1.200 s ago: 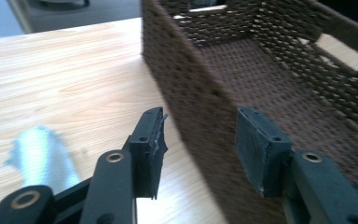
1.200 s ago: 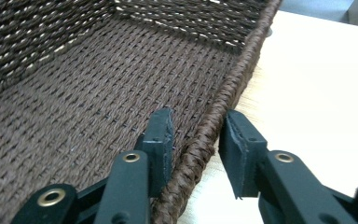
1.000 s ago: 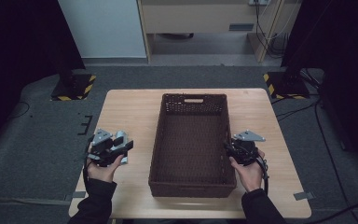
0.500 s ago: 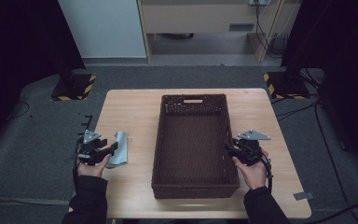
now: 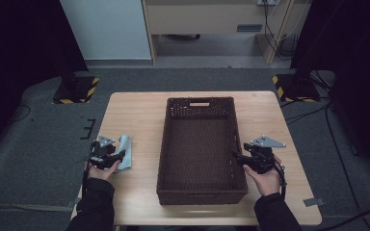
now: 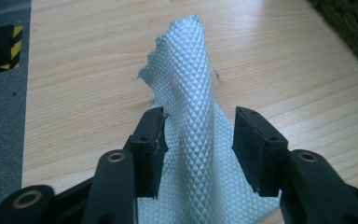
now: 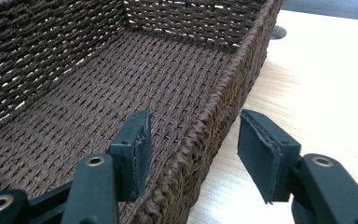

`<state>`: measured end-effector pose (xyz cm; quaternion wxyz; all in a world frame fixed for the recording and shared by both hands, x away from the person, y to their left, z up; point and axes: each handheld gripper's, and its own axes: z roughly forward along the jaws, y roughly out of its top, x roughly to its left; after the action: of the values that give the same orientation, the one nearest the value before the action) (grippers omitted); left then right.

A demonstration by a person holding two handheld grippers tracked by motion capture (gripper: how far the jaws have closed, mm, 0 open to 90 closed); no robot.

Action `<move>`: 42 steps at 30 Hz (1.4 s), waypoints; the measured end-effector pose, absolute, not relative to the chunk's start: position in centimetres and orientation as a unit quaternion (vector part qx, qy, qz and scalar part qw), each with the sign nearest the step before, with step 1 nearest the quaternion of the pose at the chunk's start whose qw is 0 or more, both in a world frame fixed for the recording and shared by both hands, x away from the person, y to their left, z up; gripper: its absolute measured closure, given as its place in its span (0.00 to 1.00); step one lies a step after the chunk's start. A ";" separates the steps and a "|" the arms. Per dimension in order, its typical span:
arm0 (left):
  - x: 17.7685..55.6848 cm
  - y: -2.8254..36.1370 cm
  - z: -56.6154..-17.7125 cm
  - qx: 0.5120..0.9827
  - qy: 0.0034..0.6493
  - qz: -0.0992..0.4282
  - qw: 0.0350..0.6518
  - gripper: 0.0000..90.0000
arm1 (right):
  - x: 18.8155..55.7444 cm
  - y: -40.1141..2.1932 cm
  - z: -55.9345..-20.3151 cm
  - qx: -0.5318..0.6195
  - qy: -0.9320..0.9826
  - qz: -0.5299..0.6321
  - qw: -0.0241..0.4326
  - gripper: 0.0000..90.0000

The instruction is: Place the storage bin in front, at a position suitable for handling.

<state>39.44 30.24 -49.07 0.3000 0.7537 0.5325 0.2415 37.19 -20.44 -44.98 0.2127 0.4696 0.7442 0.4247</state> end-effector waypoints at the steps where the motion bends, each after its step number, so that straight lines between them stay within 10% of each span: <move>1: 39.5 30.3 -49.2 0.754 0.534 0.239 0.299 0.61 | 37.2 -20.4 -45.0 0.472 0.743 0.425 0.212 0.49; 17: 40.3 31.0 -50.5 0.756 0.550 0.205 0.290 0.91 | 37.3 -20.2 -45.5 0.472 0.747 0.419 0.207 0.43; 42: 38.7 28.9 -45.2 0.733 0.504 0.230 0.393 0.93 | 37.3 -20.3 -45.0 0.474 0.737 0.436 0.206 0.43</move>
<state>38.65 28.92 -45.16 0.3935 0.7333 0.5043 0.2303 37.33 -20.26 -45.05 0.2055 0.4735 0.7370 0.4363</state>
